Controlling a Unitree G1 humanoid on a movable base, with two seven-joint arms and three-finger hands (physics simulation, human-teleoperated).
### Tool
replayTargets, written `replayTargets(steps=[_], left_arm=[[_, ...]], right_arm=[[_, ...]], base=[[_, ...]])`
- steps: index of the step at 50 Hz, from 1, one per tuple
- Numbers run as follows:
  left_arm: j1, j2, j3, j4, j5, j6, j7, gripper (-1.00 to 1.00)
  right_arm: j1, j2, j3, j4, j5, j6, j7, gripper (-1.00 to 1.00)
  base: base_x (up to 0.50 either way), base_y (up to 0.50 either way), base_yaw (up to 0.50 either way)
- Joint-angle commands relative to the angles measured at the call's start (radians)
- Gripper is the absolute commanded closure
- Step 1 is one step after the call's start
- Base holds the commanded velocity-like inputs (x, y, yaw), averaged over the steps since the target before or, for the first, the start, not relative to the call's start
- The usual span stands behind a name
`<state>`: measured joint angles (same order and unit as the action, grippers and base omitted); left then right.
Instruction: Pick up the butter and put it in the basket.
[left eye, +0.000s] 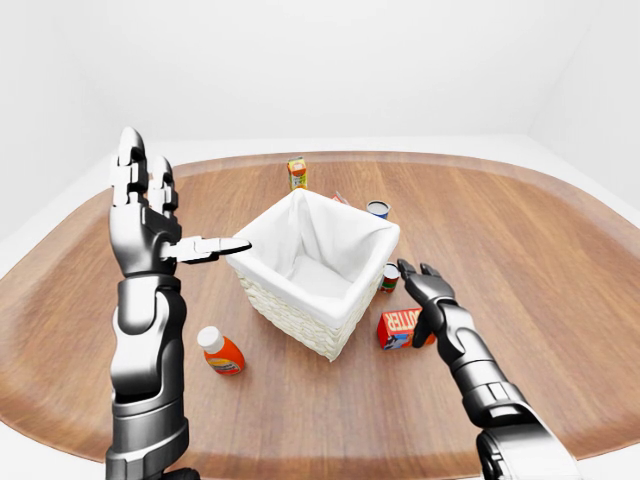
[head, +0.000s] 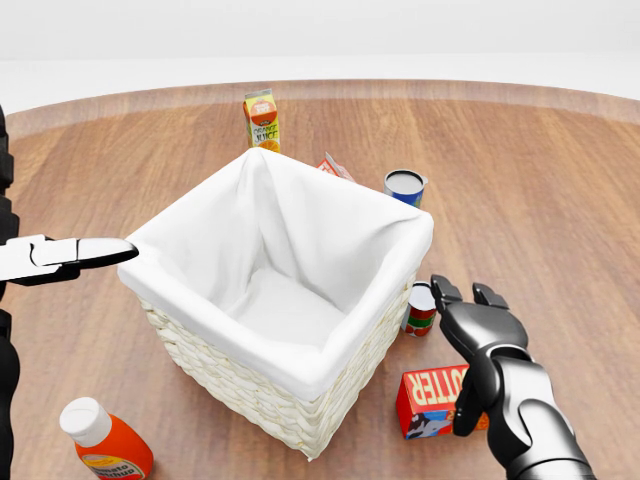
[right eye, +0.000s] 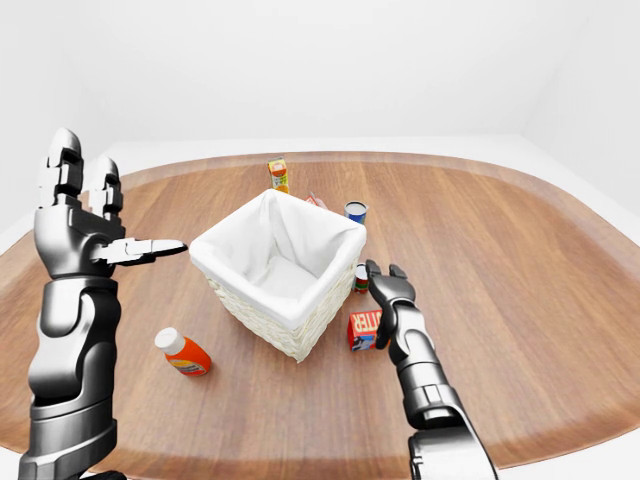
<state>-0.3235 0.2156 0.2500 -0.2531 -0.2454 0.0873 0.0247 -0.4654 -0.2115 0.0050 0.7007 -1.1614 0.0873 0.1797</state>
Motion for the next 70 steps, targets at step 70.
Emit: replayTargets(steps=[70], left_arm=[[-0.005,0.004,-0.002,0.067,-0.005,0.0,-0.005,-1.0]], right_arm=[[-0.237,0.044,0.086,0.664,0.124,0.0,-0.291,-1.0]], base=[[0.0,0.0,0.0]])
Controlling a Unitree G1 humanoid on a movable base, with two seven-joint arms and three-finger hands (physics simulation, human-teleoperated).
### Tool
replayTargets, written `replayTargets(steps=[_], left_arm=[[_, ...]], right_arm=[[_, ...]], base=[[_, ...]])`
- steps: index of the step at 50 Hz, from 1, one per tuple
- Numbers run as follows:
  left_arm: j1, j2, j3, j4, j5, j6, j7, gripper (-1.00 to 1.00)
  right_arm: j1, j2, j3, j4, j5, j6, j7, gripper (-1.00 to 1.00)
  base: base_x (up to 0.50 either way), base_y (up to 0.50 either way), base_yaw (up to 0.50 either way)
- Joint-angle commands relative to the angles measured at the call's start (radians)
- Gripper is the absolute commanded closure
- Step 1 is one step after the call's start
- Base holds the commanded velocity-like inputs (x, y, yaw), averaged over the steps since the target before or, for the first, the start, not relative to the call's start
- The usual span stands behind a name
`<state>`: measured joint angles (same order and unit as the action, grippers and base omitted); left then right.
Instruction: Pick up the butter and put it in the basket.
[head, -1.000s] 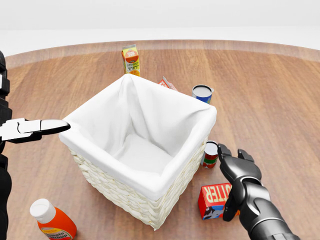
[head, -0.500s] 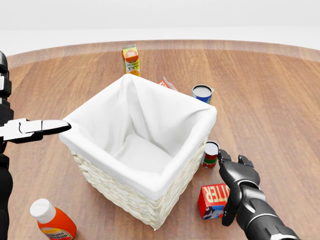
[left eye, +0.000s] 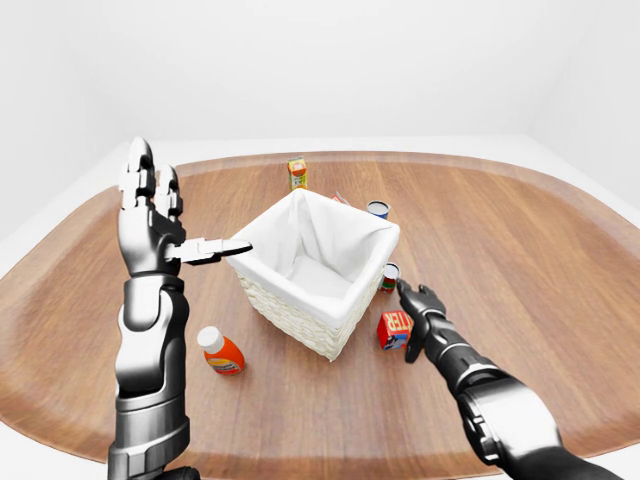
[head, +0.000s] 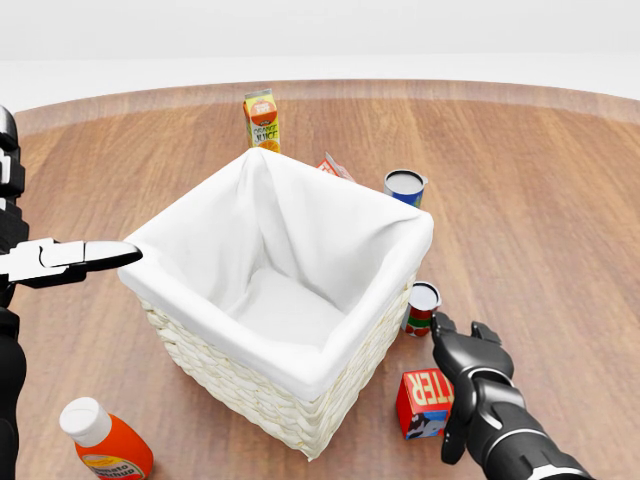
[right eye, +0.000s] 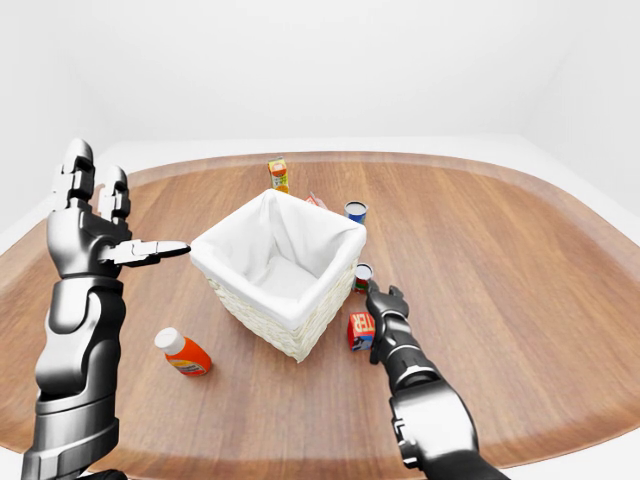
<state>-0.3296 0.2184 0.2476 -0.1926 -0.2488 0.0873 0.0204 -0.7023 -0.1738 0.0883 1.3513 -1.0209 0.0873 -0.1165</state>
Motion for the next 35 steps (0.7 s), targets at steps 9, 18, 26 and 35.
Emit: replayTargets(steps=[9,18,26,35], left_arm=[[0.004,0.002,0.004,0.005,-0.004,0.0,0.0,-1.0],[0.005,0.006,0.01,0.012,-0.011,0.0,0.001,-1.0],[0.007,0.007,0.011,0.015,-0.013,0.0,0.001,-1.0],[0.011,0.012,0.019,0.007,-0.022,0.0,0.002,-1.0]], right_arm=[[0.002,0.005,0.001,0.008,-0.02,0.0,-0.002,1.0],[0.004,0.006,-0.004,-0.008,0.001,0.0,-0.011,1.0],[0.006,0.007,-0.005,-0.018,0.021,0.0,-0.03,1.0],[0.008,-0.012,-0.004,-0.075,0.044,0.0,-0.023,1.0]], base=[[0.0,0.0,0.0],[0.0,0.0,0.0],[0.0,0.0,0.0],[0.0,0.0,0.0]])
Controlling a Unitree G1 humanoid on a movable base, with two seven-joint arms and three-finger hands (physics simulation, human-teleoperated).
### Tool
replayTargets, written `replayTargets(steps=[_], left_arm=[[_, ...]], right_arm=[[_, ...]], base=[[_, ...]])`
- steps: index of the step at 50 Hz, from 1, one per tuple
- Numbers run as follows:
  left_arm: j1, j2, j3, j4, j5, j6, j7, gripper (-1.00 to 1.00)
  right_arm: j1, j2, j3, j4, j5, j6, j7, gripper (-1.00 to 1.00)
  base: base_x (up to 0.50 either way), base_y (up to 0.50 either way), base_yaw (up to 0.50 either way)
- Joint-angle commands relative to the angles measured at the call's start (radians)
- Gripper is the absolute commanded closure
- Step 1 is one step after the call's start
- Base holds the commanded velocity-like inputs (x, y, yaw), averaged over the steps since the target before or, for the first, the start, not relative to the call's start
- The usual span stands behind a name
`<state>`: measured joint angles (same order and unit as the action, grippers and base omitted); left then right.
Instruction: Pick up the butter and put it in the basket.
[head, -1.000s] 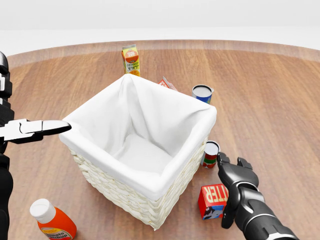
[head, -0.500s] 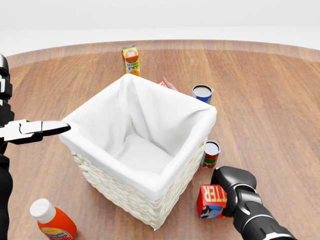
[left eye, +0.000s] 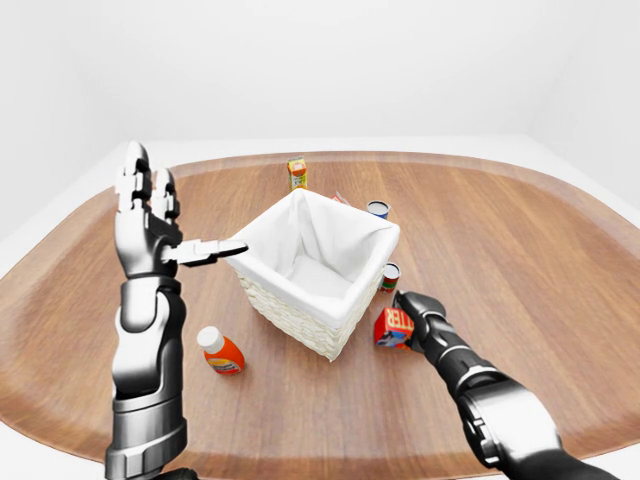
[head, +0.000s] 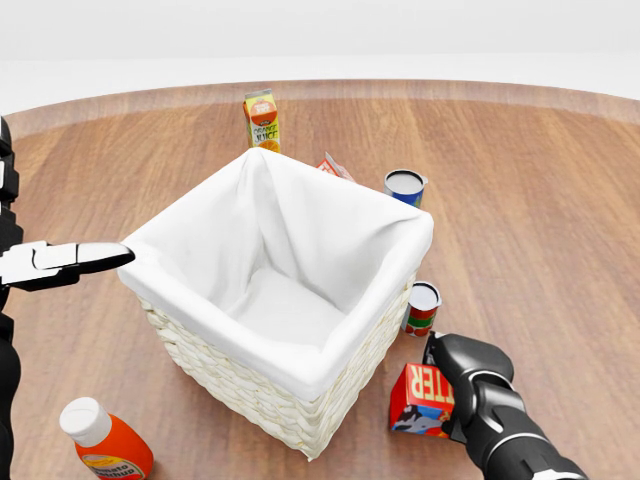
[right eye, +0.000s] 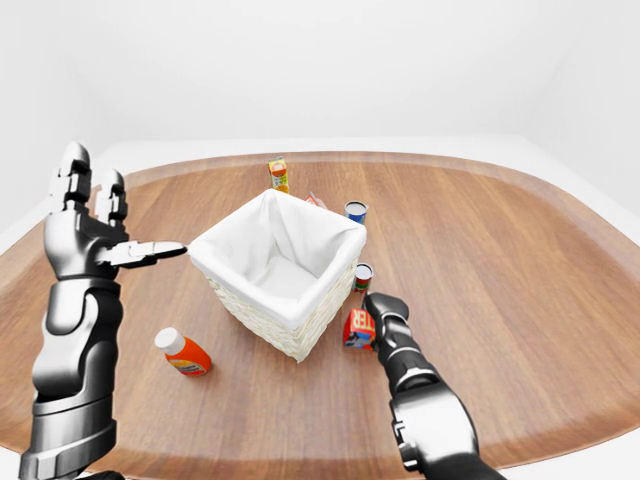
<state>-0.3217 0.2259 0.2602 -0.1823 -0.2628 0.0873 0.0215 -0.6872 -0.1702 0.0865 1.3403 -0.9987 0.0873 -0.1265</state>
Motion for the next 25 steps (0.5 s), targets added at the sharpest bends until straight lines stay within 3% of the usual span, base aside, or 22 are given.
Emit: replayTargets(steps=[1,25], left_arm=[[0.004,0.004,0.007,-0.003,-0.008,0.0,0.001,-1.0],[0.003,0.012,0.018,-0.023,-0.024,0.0,0.007,-1.0]], right_arm=[[-0.004,-0.019,-0.002,-0.076,0.022,0.0,-0.01,1.0],[0.269,-0.08,-0.057,-0.79,-0.266,0.0,0.424,1.0]], base=[[0.0,0.0,0.0],[0.0,0.0,0.0]])
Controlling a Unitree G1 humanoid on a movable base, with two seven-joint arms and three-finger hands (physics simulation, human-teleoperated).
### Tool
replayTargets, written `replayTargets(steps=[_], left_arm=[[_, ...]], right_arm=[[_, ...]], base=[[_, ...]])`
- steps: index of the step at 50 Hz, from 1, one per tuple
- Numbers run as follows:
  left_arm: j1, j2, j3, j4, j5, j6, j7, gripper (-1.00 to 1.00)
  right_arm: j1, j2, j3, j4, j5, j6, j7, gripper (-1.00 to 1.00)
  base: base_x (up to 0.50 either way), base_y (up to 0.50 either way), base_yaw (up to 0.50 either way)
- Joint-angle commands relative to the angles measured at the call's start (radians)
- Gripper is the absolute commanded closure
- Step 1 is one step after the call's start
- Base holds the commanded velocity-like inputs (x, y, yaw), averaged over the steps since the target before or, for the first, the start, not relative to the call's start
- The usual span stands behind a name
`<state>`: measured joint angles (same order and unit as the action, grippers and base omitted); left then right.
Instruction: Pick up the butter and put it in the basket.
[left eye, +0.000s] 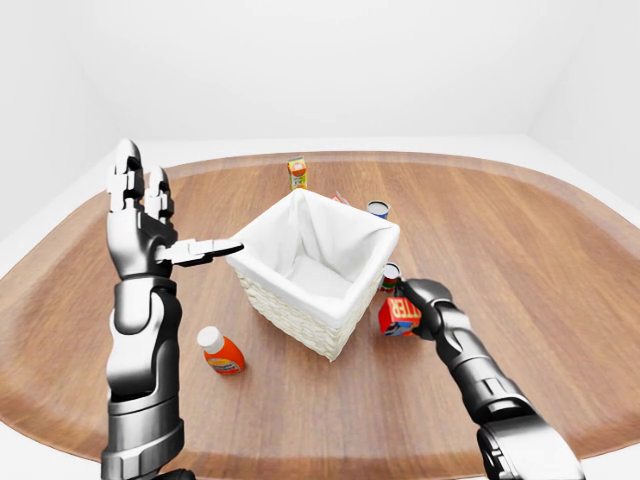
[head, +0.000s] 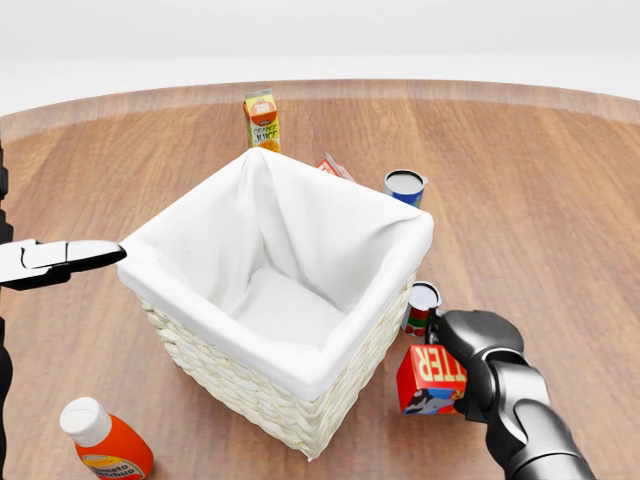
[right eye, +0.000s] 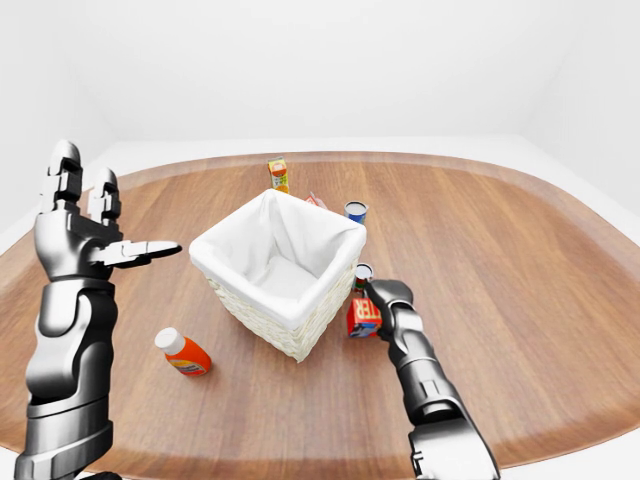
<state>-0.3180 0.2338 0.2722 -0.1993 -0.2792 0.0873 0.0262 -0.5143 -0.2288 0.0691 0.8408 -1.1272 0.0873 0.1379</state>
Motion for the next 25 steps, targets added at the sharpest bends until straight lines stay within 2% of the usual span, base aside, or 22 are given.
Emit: replayTargets(steps=[1,13,17,25], left_arm=[[0.0,0.005,0.006,-0.007,-0.008,0.0,0.003,-1.0],[0.003,0.008,0.011,-0.008,-0.015,0.0,0.005,-1.0],[0.001,0.009,0.011,-0.002,-0.015,0.0,0.007,-1.0],[-0.001,0.01,0.012,0.008,-0.016,0.0,0.006,-1.0]], right_arm=[[0.101,-0.02,-0.046,-0.305,-0.148,0.0,0.17,1.0],[0.175,-0.034,-0.128,-0.596,-0.286,0.0,0.371,1.0],[0.177,-0.031,-0.155,-0.65,-0.298,0.0,0.404,1.0],[0.136,-0.026,-0.189,-0.727,-0.232,0.0,0.4,1.0]], base=[[0.0,0.0,0.0],[0.0,0.0,0.0],[0.0,0.0,0.0],[0.0,0.0,0.0]])
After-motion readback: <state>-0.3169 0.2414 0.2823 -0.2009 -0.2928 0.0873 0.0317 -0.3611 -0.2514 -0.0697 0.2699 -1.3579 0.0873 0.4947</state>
